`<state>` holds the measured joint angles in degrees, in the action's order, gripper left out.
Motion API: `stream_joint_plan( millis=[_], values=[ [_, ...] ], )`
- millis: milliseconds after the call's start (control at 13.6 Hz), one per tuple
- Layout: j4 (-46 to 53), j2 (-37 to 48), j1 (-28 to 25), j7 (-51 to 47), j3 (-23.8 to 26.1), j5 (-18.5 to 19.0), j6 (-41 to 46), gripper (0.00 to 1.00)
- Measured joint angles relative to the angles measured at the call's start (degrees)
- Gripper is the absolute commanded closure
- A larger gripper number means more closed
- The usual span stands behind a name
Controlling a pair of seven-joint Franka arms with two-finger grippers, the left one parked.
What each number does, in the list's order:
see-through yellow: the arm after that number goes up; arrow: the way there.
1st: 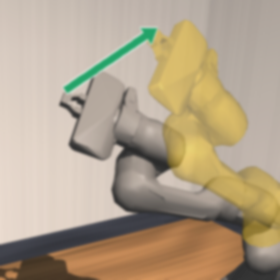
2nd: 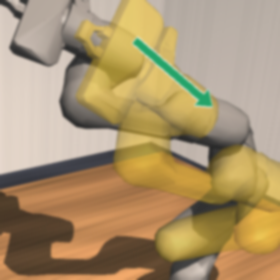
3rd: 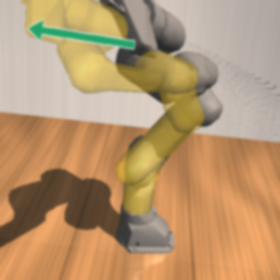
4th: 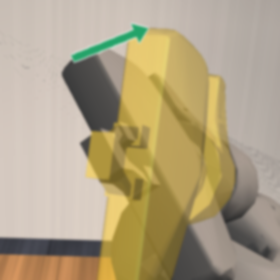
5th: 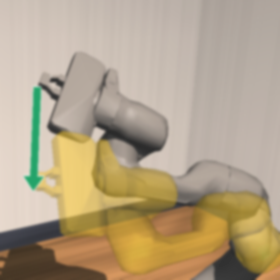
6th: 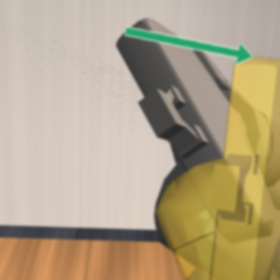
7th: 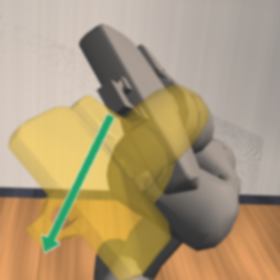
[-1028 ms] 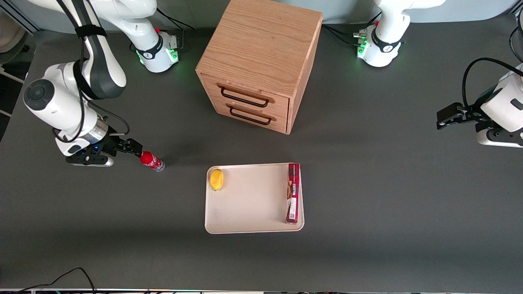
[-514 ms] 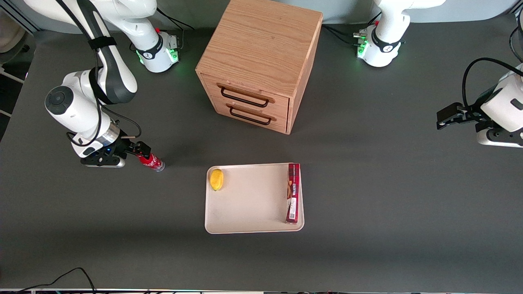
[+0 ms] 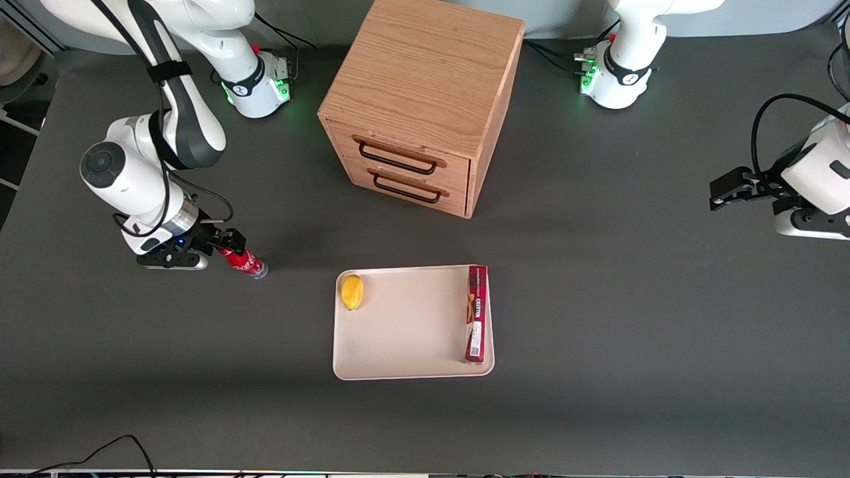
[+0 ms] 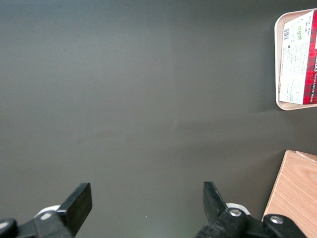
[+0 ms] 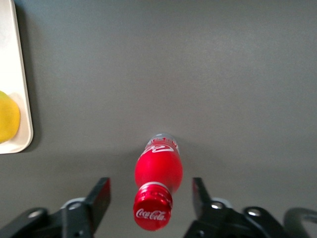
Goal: Place coke bottle on tray
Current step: 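Close the right gripper on the bottle's neck, then lift the bottle off the table with the right gripper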
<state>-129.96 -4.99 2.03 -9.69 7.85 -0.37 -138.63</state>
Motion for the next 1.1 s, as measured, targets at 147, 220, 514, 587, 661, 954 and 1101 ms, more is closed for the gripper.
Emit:
stream_joint_plan(
  millis=[147, 220, 514, 587, 661, 954, 1101],
  values=[
    [-0.3, 0.03, 0.0, 0.04, 0.0, 0.07, 0.0, 1.0],
    [-0.4, 0.13, 0.03, 0.05, -0.01, 0.23, -0.02, 1.0],
    [-0.4, 0.64, 0.11, 0.07, 0.01, 0.23, 0.16, 1.0],
    [-0.03, 1.28, 0.21, 0.07, 0.01, 0.24, 0.95, 1.0],
    [1.16, 2.06, 0.35, 0.08, 0.01, 0.24, 3.55, 1.0],
    [14.61, 4.94, 0.76, 0.08, -0.02, 0.25, 24.28, 1.0],
    [23.37, 5.45, 0.9, 0.08, -0.09, 0.25, 35.44, 1.0]
  ],
)
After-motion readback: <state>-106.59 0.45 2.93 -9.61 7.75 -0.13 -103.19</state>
